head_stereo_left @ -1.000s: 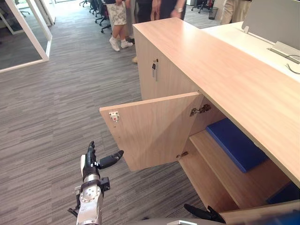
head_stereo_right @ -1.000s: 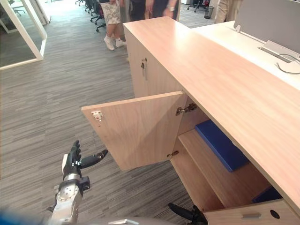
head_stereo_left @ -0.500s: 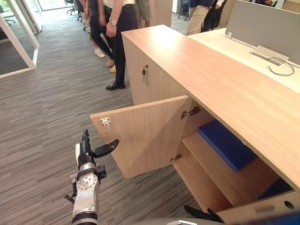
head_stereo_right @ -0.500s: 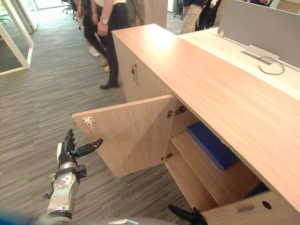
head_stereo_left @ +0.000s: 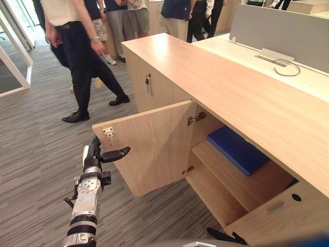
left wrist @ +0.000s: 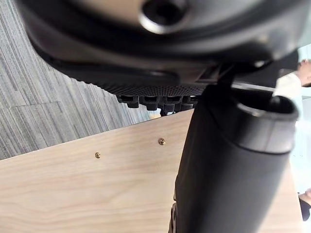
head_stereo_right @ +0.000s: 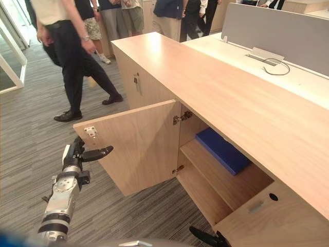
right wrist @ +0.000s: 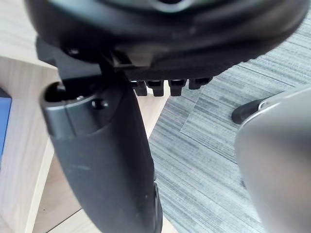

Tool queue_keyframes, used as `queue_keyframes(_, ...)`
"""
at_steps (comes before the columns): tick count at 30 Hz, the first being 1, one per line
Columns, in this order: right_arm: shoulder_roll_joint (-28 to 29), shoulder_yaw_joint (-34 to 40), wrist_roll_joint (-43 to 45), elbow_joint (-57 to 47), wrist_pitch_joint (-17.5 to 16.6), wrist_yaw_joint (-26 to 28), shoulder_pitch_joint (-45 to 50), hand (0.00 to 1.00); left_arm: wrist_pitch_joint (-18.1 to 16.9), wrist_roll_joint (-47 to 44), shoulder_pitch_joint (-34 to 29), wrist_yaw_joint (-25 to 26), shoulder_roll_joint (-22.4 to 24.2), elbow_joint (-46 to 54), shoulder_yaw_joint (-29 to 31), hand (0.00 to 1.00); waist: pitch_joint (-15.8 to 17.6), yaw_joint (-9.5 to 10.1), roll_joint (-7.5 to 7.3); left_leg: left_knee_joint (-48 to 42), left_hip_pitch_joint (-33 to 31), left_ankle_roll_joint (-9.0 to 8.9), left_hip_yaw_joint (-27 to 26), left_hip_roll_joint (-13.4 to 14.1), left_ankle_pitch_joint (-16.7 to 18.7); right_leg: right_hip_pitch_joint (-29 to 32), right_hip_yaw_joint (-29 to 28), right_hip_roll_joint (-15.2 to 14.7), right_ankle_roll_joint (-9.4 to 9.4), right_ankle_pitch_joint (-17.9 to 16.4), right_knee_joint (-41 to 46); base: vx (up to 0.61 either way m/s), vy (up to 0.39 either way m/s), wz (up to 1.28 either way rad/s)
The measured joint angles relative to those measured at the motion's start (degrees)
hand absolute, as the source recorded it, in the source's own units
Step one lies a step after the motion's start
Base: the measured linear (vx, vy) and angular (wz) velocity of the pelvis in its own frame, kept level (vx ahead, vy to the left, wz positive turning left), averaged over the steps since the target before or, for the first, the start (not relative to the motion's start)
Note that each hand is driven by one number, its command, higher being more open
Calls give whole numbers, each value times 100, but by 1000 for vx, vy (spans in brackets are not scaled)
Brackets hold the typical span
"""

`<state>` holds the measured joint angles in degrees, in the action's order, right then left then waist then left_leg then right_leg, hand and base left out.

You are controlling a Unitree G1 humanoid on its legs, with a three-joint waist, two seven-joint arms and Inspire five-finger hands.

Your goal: Walk over to the cabinet, pick up the folder, carry it to the office cabinet, place the folder inside the office cabinet, then close the office cabinet door

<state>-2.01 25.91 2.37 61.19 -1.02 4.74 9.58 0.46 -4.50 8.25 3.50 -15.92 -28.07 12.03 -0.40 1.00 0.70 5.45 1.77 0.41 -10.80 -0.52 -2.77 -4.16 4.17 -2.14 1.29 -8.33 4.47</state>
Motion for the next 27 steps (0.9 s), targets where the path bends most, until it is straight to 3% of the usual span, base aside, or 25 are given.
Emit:
queue_keyframes(8, -31, 192, -2, 186, 92, 0, 263, 100, -165, -380, 224, -162, -477, -340, -555, 100, 33, 39, -67, 0, -31, 30, 52, -58, -23, -38, 58, -41, 3, -2, -37, 3, 5, 5)
queue_keyframes(13, -41, 105, -15, 245, 70, 44, 250, 100, -196, -879, 226, -507, -1719, -212, -2044, 100, 45, 89, -93, -1, 7, 30, 83, -111, -22, -82, 177, -103, 54, 12, 13, 4, 20, 15)
queue_keyframes(16, -137, -15, -18, 337, 56, 156, 267, 100, -140, -1247, 214, -678, -2422, 271, -2948, 100, 37, 189, -91, -4, -32, 32, 184, -147, -24, -70, 232, -149, 130, 41, 48, -36, 35, 25)
queue_keyframes(19, -161, 17, -18, 368, 22, 232, 315, 100, 15, -1670, 208, -716, -2976, 1166, -3690, 100, 35, 306, -84, -19, -230, 171, 376, -199, -101, 42, 234, -181, 237, 155, 53, -65, 76, 40)
queue_keyframes(22, -224, 90, -27, 480, 20, 309, 322, 100, 31, -2037, 205, -1095, -3582, 2031, -4375, 100, 30, 414, -53, -38, -338, 265, 557, -268, -150, 93, 230, -233, 395, 313, 53, -89, 121, 34)
queue_keyframes(27, -401, -25, -392, 499, -39, 425, 271, 100, 33, -2192, -7, -1874, -3798, 3015, -4725, 100, 23, 414, 53, -46, -478, 422, 531, -501, -193, 240, 145, -491, 515, 365, 204, -121, 180, 21)
